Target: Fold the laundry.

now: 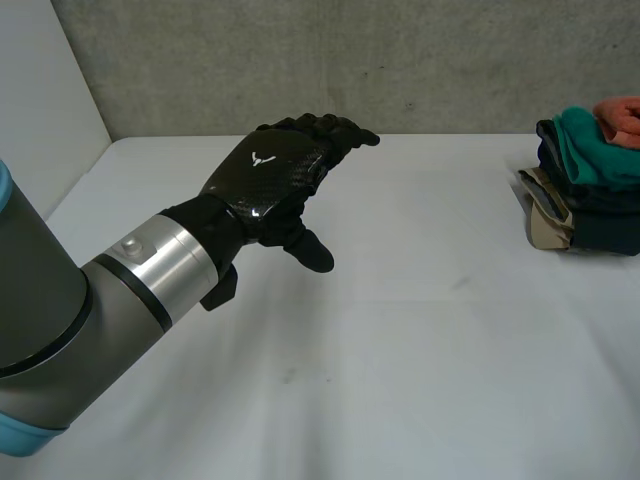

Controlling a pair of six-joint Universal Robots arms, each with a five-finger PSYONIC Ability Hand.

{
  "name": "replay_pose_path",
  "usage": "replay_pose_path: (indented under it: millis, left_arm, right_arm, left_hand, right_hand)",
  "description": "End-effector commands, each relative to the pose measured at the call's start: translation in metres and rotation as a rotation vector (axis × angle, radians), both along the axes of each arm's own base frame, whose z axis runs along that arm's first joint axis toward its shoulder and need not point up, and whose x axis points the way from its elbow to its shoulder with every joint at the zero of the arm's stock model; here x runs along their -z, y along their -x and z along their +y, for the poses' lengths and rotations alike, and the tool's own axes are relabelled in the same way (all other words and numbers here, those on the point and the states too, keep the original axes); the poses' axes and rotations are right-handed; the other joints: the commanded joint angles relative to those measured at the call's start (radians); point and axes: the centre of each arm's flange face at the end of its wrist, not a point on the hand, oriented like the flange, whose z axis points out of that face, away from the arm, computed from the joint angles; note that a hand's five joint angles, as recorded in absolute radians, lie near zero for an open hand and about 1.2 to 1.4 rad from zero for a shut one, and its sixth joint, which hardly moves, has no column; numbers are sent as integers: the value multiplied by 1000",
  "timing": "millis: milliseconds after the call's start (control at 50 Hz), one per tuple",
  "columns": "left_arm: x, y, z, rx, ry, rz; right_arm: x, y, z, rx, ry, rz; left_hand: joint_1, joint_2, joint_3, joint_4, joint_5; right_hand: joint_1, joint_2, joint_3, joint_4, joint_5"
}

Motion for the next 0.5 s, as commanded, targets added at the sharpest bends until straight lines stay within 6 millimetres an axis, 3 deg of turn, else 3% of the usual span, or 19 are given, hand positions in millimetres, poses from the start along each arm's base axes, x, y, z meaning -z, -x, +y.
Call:
replay_pose_path:
  millis: [20, 100, 140, 200, 220, 260, 280, 340, 400, 420, 480, 500]
  left_arm:
    - [-4, -1, 0, -7, 10, 7]
    - [-19, -3, -2, -28, 44, 36]
    - [-27, -5, -3, -44, 57, 55]
    - [-47, -11, -6, -99, 89, 105]
    - [-52, -13, -7, -118, 96, 118]
    - [-68, -20, -12, -193, 131, 154]
    - [-70, -22, -14, -210, 136, 157]
    - [-79, -36, -25, -317, 149, 169]
    - [-82, -54, -36, -421, 147, 154]
    - [-82, -59, -39, -445, 145, 146]
    - [-74, -75, -50, -512, 119, 91]
    - [-71, -78, -53, -526, 111, 74]
  right_arm:
    - [-28, 10, 17, 358, -15, 219]
    - [-48, 17, 22, 558, -55, 320]
    - [-62, 10, 24, 621, -36, 348]
    - [-84, -20, 27, 627, 23, 362]
    - [-101, -45, 34, 607, 75, 365]
    - [-117, -71, 43, 565, 131, 351]
    - [-131, -100, 55, 510, 182, 347]
    - [-132, -129, 68, 444, 198, 342]
    - [-122, -177, 88, 315, 183, 333]
    - [-115, -202, 100, 242, 171, 329]
    - [-96, -232, 116, 150, 121, 325]
    - [-81, -248, 126, 100, 81, 327]
  left_hand:
    - [36, 34, 43, 33, 36]
    - [36, 34, 43, 33, 36]
    - [36, 34, 43, 33, 36]
    - [30, 28, 37, 27, 30]
    - [27, 25, 34, 24, 27]
    - [15, 14, 22, 13, 16]
    - [12, 11, 19, 10, 13]
    - [3, 2, 11, 1, 4]
    - [0, -1, 8, -2, 1]
    - [-3, -4, 5, -5, -2]
    - [-5, -7, 2, -8, -5]
    - [-3, -4, 5, -5, -2]
  right_hand:
    - [-59, -47, -41, -43, -48]
    - [-59, -47, -41, -43, -48]
    - [-59, -47, -41, -43, -48]
    - [-59, -47, -41, -43, -48]
    - [-59, -47, -41, -43, -48]
    - [-59, -47, -41, -43, -48]
    - [-59, -47, -41, -43, -48]
    - [-59, -47, -41, -43, -48]
    - [-59, -47, -41, -43, -48]
    - [-59, -47, -41, -43, -48]
    - [-59, -47, -41, -43, -48]
    - [-59, -47, -41, -43, -48]
